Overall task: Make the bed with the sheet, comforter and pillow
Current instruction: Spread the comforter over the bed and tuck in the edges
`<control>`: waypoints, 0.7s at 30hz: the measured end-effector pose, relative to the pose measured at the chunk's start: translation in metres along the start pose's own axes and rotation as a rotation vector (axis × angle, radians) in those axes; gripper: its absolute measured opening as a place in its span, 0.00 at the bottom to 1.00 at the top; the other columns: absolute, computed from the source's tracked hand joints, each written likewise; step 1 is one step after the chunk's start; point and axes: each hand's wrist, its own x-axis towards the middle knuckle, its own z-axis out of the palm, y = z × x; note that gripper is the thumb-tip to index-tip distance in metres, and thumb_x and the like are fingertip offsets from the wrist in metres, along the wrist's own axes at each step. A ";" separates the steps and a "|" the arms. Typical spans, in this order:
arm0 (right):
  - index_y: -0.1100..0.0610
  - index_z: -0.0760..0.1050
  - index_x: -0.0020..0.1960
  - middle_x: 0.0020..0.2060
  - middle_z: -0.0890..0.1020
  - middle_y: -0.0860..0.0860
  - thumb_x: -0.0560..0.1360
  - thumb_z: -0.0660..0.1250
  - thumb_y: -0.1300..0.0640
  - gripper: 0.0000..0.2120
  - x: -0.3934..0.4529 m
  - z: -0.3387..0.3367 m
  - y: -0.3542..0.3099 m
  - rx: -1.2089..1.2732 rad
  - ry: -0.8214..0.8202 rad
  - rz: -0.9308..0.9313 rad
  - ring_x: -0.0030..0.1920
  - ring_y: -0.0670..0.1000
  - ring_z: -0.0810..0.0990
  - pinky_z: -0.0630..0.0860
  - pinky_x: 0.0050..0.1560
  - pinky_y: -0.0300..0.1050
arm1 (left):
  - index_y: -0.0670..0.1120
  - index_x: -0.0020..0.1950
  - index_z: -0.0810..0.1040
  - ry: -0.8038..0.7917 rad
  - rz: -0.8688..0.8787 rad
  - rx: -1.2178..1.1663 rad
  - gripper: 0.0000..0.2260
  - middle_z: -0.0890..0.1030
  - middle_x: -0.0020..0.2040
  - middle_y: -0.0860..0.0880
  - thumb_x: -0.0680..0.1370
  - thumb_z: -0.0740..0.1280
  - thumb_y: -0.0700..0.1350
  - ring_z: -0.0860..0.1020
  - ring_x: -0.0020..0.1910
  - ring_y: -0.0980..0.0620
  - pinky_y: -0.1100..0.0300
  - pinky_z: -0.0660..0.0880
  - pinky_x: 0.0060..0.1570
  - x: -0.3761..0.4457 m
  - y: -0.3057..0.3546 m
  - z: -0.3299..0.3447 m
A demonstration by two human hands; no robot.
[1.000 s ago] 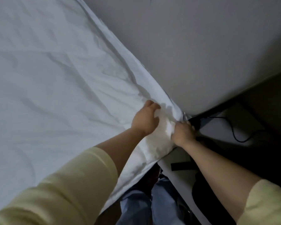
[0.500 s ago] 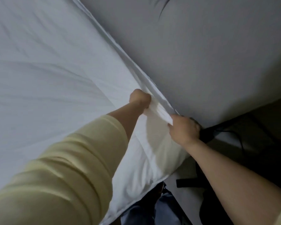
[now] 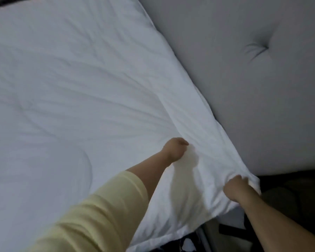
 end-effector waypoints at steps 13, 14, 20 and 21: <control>0.59 0.73 0.53 0.54 0.78 0.58 0.80 0.54 0.54 0.12 -0.252 -0.019 -0.211 -0.462 0.034 -0.748 0.59 0.56 0.77 0.68 0.47 0.43 | 0.44 0.50 0.76 0.645 -0.294 -0.454 0.08 0.79 0.47 0.44 0.79 0.58 0.39 0.73 0.35 0.55 0.67 0.68 0.32 -0.369 -0.167 -0.167; 0.59 0.73 0.52 0.55 0.78 0.58 0.80 0.54 0.54 0.12 -0.274 -0.012 -0.231 -0.488 0.040 -0.800 0.59 0.56 0.77 0.67 0.46 0.41 | 0.44 0.50 0.76 0.687 -0.308 -0.475 0.07 0.79 0.46 0.45 0.79 0.58 0.39 0.73 0.35 0.56 0.68 0.68 0.31 -0.391 -0.181 -0.172; 0.61 0.76 0.58 0.58 0.79 0.56 0.80 0.55 0.55 0.15 -0.492 0.134 -0.382 -0.691 0.004 -1.204 0.60 0.55 0.77 0.72 0.51 0.42 | 0.40 0.54 0.78 1.040 -0.403 -0.745 0.10 0.75 0.36 0.50 0.79 0.58 0.36 0.71 0.32 0.56 0.73 0.67 0.22 -0.575 -0.341 -0.216; 0.61 0.75 0.61 0.59 0.79 0.56 0.80 0.56 0.55 0.16 -0.529 0.166 -0.400 -0.692 -0.016 -1.247 0.61 0.55 0.77 0.72 0.55 0.42 | 0.41 0.51 0.78 1.086 -0.422 -0.784 0.10 0.75 0.35 0.50 0.78 0.58 0.36 0.71 0.32 0.56 0.72 0.68 0.23 -0.605 -0.369 -0.222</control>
